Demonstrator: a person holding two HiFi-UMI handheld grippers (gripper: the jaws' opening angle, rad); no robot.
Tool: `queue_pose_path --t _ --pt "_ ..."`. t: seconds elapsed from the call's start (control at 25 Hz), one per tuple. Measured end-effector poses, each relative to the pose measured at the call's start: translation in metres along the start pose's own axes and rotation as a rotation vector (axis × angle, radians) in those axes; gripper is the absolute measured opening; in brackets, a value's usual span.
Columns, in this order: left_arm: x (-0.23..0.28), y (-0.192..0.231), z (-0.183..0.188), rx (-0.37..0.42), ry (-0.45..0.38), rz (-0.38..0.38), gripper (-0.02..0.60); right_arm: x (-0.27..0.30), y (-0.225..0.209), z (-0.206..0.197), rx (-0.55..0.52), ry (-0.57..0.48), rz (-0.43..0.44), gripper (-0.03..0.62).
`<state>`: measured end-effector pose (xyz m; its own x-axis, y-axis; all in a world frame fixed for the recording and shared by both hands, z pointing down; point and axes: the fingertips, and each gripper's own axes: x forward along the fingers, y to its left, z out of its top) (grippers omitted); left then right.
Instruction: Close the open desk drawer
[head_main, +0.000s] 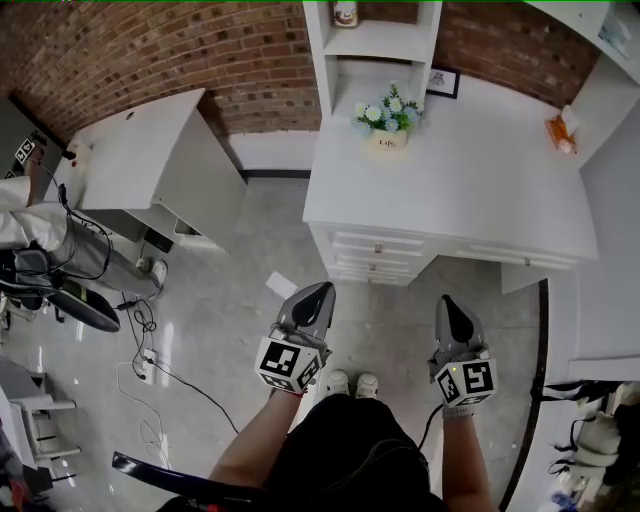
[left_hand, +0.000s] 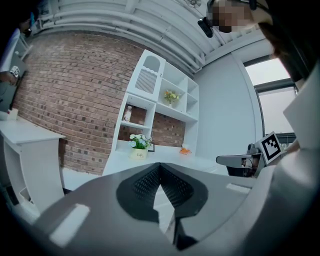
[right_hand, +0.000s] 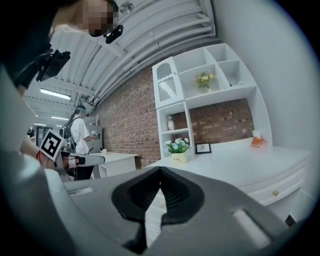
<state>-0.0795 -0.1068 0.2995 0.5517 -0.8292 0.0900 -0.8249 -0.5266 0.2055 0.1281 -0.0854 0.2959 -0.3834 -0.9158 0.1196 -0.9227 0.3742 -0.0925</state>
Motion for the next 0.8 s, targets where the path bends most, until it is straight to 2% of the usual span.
queue_pose_path --t 0.44,0.8 --pt "-0.007 -0.009 0.042 0.000 -0.034 -0.012 0.002 -0.006 0.003 0.043 -0.013 -0.034 -0.003 0.000" --pt "-0.011 -0.013 0.059 -0.007 -0.041 -0.015 0.002 -0.009 0.005 0.070 -0.017 -0.064 0.015 0.000"
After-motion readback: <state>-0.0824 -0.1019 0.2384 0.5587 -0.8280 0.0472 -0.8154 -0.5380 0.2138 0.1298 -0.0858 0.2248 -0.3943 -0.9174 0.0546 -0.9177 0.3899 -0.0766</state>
